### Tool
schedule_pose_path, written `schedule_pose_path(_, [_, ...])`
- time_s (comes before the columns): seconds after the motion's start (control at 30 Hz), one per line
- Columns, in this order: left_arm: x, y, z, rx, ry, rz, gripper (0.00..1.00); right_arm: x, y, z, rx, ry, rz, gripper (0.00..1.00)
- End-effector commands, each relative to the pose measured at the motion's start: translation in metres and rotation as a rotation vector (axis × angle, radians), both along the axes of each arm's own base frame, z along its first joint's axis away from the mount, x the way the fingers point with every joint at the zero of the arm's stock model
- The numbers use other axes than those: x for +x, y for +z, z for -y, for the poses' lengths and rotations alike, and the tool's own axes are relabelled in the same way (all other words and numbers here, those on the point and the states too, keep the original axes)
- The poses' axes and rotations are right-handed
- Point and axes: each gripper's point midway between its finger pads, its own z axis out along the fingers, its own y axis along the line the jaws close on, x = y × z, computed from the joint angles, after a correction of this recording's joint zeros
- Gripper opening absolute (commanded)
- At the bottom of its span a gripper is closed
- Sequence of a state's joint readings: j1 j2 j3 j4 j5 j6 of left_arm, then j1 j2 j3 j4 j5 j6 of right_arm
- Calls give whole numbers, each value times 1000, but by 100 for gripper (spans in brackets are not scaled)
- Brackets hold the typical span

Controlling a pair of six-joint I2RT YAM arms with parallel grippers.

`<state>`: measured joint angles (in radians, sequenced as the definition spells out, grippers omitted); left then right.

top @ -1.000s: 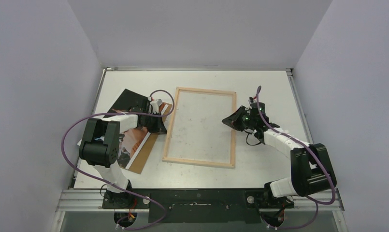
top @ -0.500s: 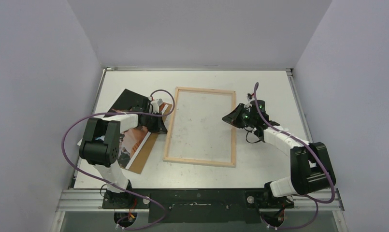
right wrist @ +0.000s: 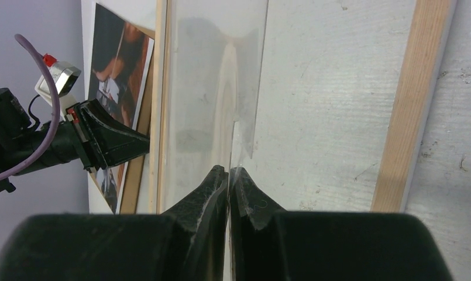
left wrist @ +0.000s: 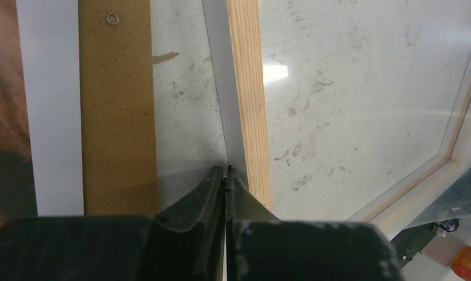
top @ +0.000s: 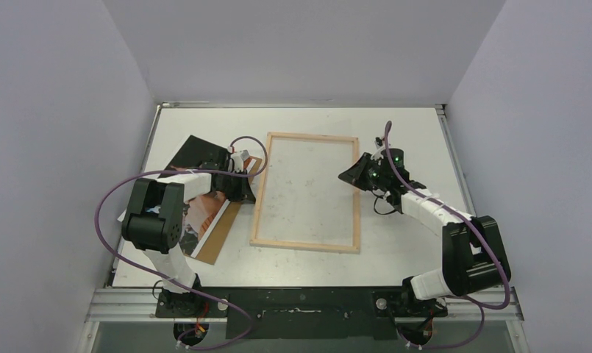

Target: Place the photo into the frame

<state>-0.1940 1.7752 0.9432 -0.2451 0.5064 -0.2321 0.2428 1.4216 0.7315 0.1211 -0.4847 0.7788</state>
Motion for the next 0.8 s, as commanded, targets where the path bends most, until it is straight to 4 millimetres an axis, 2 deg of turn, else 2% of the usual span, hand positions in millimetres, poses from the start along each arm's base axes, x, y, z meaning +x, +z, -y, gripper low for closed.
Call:
schedule_pose_path(0.0, [3,5,5,-14,-22,9,0,23,22,-3,-27,9,123,5])
schedule_pose_path(0.3, [3,4,6,-16,-24,7,0,25,17,-9,-24,23,110,5])
schedule_pose_path(0.6, [-3,1,14,-10,-63,17,0,9,-7,-9,17,-63,10,5])
schedule_pose_path(0.77, [-8,-3,20,-7,-85,9,0,-1,-10,-10,70,-110,-24,5])
